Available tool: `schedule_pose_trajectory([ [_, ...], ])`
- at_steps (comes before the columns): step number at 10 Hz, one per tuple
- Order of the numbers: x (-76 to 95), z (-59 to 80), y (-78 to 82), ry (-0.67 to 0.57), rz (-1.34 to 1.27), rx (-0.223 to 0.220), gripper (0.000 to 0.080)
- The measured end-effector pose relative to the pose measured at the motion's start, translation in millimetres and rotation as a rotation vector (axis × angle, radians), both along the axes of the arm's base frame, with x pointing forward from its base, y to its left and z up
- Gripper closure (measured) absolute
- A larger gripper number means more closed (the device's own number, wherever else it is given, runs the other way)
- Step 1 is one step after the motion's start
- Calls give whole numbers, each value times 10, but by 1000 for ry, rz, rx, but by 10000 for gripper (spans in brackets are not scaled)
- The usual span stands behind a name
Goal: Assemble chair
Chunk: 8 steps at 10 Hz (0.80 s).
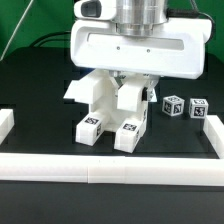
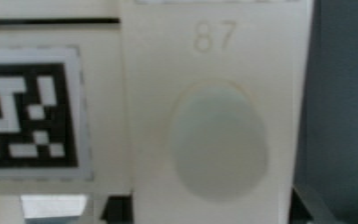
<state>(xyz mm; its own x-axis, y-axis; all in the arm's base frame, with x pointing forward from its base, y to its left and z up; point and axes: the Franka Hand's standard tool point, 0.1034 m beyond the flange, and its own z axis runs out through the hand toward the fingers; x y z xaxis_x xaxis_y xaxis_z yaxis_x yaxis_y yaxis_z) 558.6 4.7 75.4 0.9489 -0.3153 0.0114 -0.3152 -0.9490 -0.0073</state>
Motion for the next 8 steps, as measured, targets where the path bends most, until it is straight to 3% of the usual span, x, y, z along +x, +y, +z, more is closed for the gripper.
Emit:
schedule_pose_trajectory([
  [3,-3,-5,1,1,1,0,515],
  [5,-10,-19,-5,4,3,-1,229],
  [6,-12,-21,-6,4,3,-1,229],
  [7,-13,-23,-7,5,3,-1,165],
  [8,-14,-24,-8,5,3,-1,154],
])
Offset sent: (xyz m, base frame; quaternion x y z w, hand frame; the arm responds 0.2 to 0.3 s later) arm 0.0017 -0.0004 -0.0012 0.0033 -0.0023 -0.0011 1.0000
